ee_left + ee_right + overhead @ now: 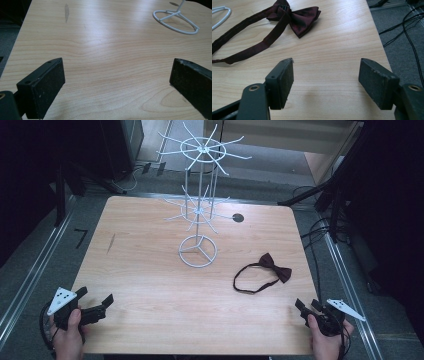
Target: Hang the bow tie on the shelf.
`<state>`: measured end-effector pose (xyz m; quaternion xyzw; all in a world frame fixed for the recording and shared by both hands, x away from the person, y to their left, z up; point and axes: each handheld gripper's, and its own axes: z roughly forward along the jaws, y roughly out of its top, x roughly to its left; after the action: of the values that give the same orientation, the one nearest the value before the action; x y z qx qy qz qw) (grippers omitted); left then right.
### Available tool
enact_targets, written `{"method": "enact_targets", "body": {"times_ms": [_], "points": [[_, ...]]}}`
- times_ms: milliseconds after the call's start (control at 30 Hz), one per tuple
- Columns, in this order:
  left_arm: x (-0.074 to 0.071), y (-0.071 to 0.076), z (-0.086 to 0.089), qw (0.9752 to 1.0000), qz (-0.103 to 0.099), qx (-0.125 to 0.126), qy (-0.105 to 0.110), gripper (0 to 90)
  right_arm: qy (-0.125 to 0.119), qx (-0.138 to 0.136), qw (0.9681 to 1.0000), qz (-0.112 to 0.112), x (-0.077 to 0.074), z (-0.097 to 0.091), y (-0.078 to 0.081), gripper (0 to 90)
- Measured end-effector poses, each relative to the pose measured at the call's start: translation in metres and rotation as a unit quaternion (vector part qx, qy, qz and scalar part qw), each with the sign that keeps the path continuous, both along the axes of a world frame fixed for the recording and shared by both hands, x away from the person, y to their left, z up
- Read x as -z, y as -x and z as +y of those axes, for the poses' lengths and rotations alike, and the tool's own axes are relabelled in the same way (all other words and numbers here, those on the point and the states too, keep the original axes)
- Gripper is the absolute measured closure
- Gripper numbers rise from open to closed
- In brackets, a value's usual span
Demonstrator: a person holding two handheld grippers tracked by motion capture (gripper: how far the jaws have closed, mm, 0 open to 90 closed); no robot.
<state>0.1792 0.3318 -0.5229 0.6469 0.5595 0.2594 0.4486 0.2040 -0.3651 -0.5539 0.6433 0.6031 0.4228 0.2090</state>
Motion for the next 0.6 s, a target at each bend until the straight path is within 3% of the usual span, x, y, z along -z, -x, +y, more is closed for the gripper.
{"method": "enact_targets", "body": {"times_ms": [100, 200, 400, 467, 600], "points": [[0.000, 0.000, 0.001, 1.0000, 0.000, -0.001, 0.002, 0.4, 0.005, 0.001, 1.0000, 0.006, -0.001, 0.002, -0.001, 28.4], [0.000, 0.001, 0.002, 0.9999, -0.003, -0.003, 0.010, 0.4, 0.017, 0.000, 0.9994, 0.031, -0.005, 0.006, -0.006, 29.0], [0.000, 0.003, 0.002, 0.9999, -0.007, -0.001, 0.010, 0.4, 0.048, -0.028, 0.9965, 0.063, -0.027, 0.019, -0.025, 29.2], [0.000, 0.002, 0.002, 0.9999, -0.006, 0.000, 0.009, 0.4, 0.057, -0.044, 0.9935, 0.088, -0.031, 0.024, -0.035, 29.1], [0.000, 0.002, 0.002, 1.0000, -0.005, 0.003, 0.006, 0.4, 0.095, -0.068, 0.9839, 0.135, -0.036, 0.035, -0.058, 28.7]]}}
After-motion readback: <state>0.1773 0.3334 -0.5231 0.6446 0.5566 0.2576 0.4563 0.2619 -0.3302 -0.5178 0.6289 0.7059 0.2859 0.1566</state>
